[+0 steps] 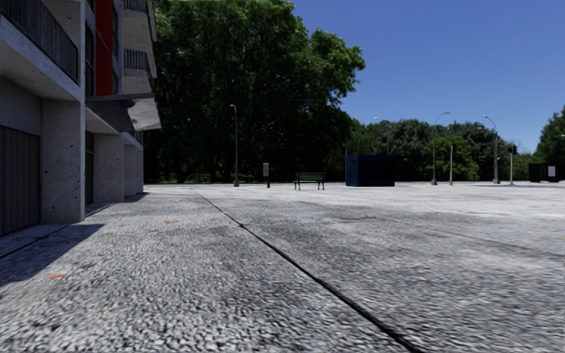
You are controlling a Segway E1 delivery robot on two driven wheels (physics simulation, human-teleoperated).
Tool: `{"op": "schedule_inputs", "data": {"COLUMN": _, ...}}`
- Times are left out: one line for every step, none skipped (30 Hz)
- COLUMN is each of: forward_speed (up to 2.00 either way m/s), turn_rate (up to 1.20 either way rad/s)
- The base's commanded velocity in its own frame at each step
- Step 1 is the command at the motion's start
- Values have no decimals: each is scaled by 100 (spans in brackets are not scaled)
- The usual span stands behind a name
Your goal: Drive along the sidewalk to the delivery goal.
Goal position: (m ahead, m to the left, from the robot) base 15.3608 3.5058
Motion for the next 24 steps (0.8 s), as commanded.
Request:
{"op": "schedule_inputs", "data": {"forward_speed": 200, "turn_rate": 41}}
{"op": "schedule_inputs", "data": {"forward_speed": 200, "turn_rate": 41}}
{"op": "schedule_inputs", "data": {"forward_speed": 200, "turn_rate": 41}}
{"op": "schedule_inputs", "data": {"forward_speed": 200, "turn_rate": 41}}
{"op": "schedule_inputs", "data": {"forward_speed": 200, "turn_rate": 41}}
{"op": "schedule_inputs", "data": {"forward_speed": 200, "turn_rate": 41}}
{"op": "schedule_inputs", "data": {"forward_speed": 200, "turn_rate": 41}}
{"op": "schedule_inputs", "data": {"forward_speed": 200, "turn_rate": 41}}
{"op": "schedule_inputs", "data": {"forward_speed": 200, "turn_rate": 41}}
{"op": "schedule_inputs", "data": {"forward_speed": 200, "turn_rate": 41}}
{"op": "schedule_inputs", "data": {"forward_speed": 200, "turn_rate": 34}}
{"op": "schedule_inputs", "data": {"forward_speed": 200, "turn_rate": 30}}
{"op": "schedule_inputs", "data": {"forward_speed": 200, "turn_rate": 26}}
{"op": "schedule_inputs", "data": {"forward_speed": 200, "turn_rate": 0}}
{"op": "schedule_inputs", "data": {"forward_speed": 200, "turn_rate": 0}}
{"op": "schedule_inputs", "data": {"forward_speed": 200, "turn_rate": 0}}
{"op": "schedule_inputs", "data": {"forward_speed": 200, "turn_rate": 0}}
{"op": "schedule_inputs", "data": {"forward_speed": 200, "turn_rate": 0}}
{"op": "schedule_inputs", "data": {"forward_speed": 200, "turn_rate": 0}}
{"op": "schedule_inputs", "data": {"forward_speed": 200, "turn_rate": 0}}
{"op": "schedule_inputs", "data": {"forward_speed": 200, "turn_rate": 0}}
{"op": "schedule_inputs", "data": {"forward_speed": 200, "turn_rate": 0}}
{"op": "schedule_inputs", "data": {"forward_speed": 200, "turn_rate": 0}}
{"op": "schedule_inputs", "data": {"forward_speed": 200, "turn_rate": 0}}
